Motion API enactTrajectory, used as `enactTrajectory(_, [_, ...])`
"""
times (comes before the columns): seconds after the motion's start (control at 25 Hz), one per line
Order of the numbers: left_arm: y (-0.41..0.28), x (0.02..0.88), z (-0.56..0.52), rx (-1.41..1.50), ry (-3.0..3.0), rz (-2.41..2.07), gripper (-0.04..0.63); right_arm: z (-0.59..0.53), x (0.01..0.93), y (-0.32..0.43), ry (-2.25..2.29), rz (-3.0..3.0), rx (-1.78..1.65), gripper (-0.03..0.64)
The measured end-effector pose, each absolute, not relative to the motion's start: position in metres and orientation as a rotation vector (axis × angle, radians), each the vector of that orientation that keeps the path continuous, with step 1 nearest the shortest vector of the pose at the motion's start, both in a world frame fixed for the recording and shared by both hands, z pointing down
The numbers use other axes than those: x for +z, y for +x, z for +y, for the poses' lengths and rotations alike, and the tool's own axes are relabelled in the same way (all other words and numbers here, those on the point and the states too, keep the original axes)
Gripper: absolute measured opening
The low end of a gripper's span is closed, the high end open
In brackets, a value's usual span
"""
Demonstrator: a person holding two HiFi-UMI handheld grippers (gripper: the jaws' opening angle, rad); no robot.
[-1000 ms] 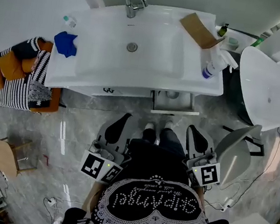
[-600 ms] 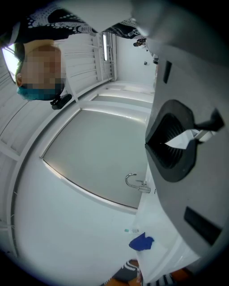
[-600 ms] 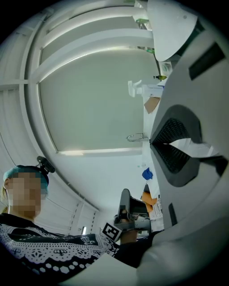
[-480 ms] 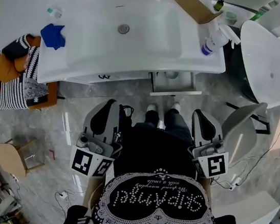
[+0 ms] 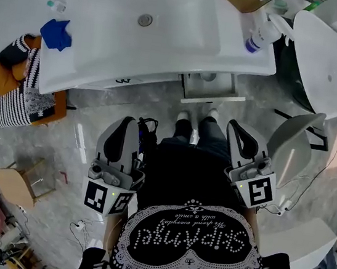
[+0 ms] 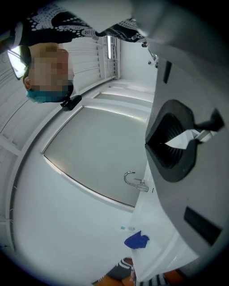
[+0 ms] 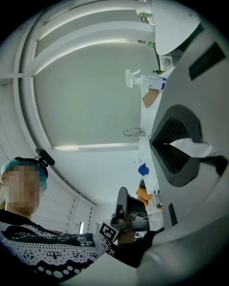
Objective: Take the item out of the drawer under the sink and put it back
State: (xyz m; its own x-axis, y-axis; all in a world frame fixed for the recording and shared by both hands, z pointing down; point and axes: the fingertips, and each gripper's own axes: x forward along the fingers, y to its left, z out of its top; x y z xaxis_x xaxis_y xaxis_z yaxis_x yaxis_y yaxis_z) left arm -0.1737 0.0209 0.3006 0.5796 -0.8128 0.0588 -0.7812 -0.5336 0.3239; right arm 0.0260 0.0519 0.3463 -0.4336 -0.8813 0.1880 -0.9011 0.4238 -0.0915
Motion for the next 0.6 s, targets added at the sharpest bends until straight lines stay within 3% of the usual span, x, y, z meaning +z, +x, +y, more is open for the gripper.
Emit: enactTrajectory(0.6, [-0.1798,0.2972,0.019,-0.164,2.483,-1.333,0.005,0.0465,0.3459,0.0196,1.58,-2.567,0.265,0.018])
